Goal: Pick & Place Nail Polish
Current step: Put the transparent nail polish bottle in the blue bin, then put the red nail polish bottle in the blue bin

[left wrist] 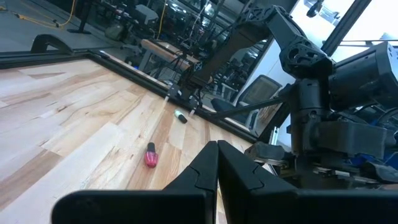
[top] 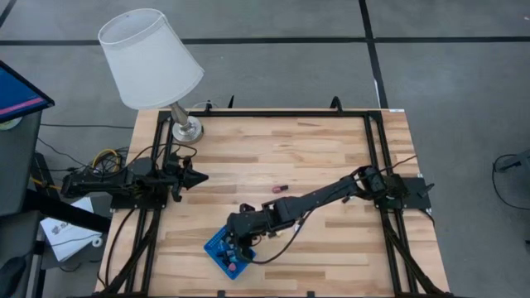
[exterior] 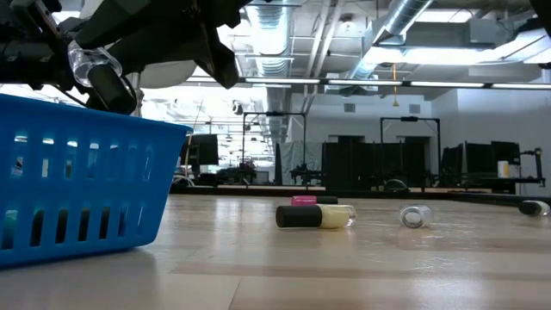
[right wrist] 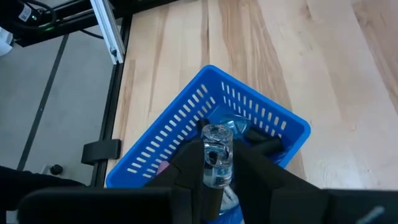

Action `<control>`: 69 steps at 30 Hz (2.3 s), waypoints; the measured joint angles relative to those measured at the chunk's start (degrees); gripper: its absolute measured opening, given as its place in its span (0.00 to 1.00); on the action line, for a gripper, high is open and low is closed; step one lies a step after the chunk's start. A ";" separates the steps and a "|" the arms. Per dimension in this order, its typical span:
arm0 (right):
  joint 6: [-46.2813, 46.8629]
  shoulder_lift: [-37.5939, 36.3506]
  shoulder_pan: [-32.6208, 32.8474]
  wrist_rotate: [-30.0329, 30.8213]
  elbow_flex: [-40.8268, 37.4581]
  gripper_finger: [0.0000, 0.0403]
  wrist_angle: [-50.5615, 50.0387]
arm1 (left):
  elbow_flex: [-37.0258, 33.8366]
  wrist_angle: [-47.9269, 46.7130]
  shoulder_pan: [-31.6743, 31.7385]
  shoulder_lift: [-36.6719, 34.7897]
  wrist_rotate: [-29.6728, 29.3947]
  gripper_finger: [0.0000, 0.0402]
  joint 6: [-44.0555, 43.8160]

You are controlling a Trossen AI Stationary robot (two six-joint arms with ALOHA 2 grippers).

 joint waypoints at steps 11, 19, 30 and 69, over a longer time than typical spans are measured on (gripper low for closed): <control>-0.04 0.00 0.02 -2.15 0.00 0.24 -0.08 | 0.00 -0.02 -0.02 0.00 0.02 0.00 -0.02; -0.04 -0.30 -0.78 -3.07 0.00 0.41 -0.36 | 0.00 0.00 -0.01 0.00 0.01 0.00 0.00; -14.10 -15.27 -10.56 3.74 0.00 0.46 -24.28 | 0.00 0.00 -0.01 0.00 0.00 0.00 0.00; -42.18 -15.15 -21.79 -4.90 -27.67 0.56 -15.69 | 0.00 0.00 -0.02 0.00 0.02 0.00 0.00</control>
